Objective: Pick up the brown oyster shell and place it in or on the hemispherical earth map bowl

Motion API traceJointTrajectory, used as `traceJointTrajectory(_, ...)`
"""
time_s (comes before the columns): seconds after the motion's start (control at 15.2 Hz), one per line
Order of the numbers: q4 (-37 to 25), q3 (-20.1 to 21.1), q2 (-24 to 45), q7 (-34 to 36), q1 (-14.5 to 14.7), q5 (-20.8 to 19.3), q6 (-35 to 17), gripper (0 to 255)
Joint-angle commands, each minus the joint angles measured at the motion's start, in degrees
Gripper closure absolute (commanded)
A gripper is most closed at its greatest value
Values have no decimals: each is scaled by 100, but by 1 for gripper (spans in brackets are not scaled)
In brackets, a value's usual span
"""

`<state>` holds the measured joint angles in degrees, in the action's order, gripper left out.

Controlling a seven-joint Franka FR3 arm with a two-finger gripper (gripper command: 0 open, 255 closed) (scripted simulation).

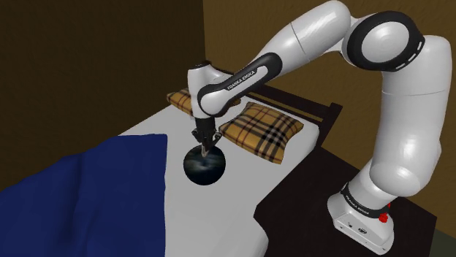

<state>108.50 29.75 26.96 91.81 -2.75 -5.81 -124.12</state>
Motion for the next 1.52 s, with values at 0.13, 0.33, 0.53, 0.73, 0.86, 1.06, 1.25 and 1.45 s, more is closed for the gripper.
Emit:
traceJointTrajectory(0.13,92,-61,165,20,33,-87,-243,255)
traceJointTrajectory(0.33,111,-118,326,49,77,-166,-412,255)
traceJointTrajectory(0.53,118,-159,440,69,110,-220,-526,255)
traceJointTrajectory(0.73,118,-160,440,69,110,-220,-526,255)
traceJointTrajectory(0.86,117,-160,440,69,110,-220,-526,255)
traceJointTrajectory(1.06,117,-159,440,69,110,-220,-525,0)
traceJointTrajectory(1.25,117,-159,440,69,110,-220,-525,0)
traceJointTrajectory(1.45,63,-121,332,33,70,-165,-369,0)
